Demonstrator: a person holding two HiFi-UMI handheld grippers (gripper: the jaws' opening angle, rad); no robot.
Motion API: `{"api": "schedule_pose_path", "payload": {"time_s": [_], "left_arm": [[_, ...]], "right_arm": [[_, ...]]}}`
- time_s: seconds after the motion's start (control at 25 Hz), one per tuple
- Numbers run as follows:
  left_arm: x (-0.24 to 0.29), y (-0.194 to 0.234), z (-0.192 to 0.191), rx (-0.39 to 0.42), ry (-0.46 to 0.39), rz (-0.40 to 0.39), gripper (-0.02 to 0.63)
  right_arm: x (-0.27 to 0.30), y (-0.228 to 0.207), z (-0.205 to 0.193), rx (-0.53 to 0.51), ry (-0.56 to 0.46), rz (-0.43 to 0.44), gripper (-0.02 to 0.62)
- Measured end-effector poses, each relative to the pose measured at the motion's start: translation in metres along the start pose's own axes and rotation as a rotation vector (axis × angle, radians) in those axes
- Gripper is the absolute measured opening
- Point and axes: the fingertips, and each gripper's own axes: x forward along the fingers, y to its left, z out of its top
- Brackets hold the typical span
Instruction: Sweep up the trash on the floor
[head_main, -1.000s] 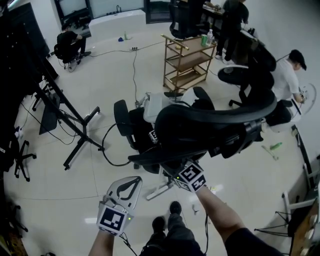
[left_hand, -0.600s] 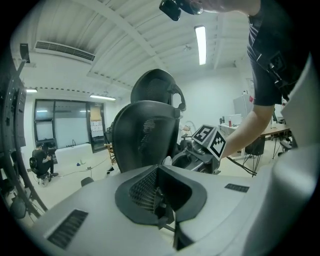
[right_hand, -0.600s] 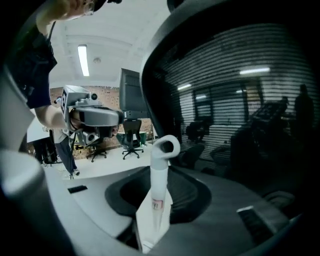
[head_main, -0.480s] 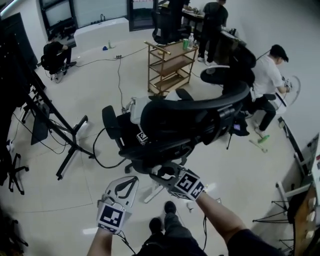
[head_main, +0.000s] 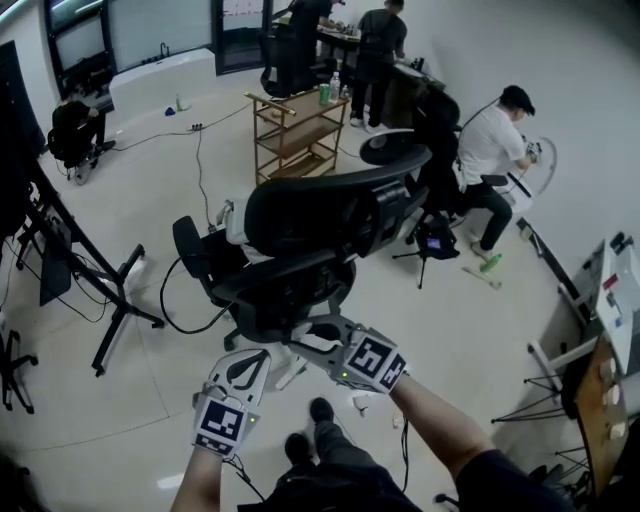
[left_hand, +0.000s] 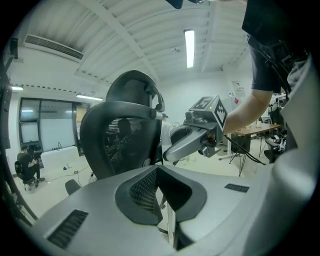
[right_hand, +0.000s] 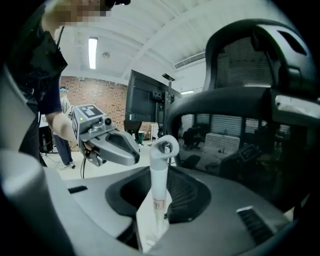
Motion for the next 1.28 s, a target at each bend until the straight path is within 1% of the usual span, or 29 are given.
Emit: {"api": "schedule_pose_path", "payload": {"time_s": [0.28,0.32,0.36,0.56,0.68,0.84,0.88,0.92,1.08,1.2,1.28], "left_arm": [[0.013,-0.032,0.023,0.02,-0.038,-0.047,0.0],[0.017,-0.037,0.026,0.024,-0.044,-0.057,0.024],[0.02,-0.042,0.029,0.029,-0.05,-0.068,0.085],[0.039,-0.078,0.049,0.068,-0.065,-0.138,0.121],[0.054,-0.106,0.063,0.12,-0.078,-0.172,0.123],[0.074,-0.145,0.075,0.144,-0.076,-0.195,0.123],[0.079,-0.156,0.078,0.148,-0.079,-0.201,0.139],[0.084,-0.166,0.08,0.149,-0.081,-0.204,0.153],[0.105,-0.199,0.093,0.133,-0.081,-0.188,0.153],[0.117,-0.221,0.1,0.166,-0.071,-0.175,0.153],[0.124,-0.234,0.106,0.172,-0.069,-0.156,0.153]], "right_arm": [[-0.046,0.006,0.035,0.012,-0.068,-0.035,0.115],[-0.053,0.007,0.039,0.018,-0.08,-0.038,0.115],[-0.061,0.008,0.042,0.022,-0.091,-0.037,0.115],[-0.101,0.015,0.056,0.049,-0.154,-0.025,0.115],[-0.131,0.012,0.054,0.089,-0.179,-0.021,0.115],[-0.167,0.007,0.041,0.106,-0.197,0.003,0.115],[-0.175,0.008,0.038,0.099,-0.195,0.018,0.115],[-0.181,0.01,0.035,0.089,-0.193,0.037,0.115],[-0.213,0.015,0.028,0.054,-0.205,0.094,0.115],[-0.239,0.017,0.027,0.04,-0.224,0.116,0.115],[-0.255,0.017,0.027,0.028,-0.242,0.136,0.115]]}}
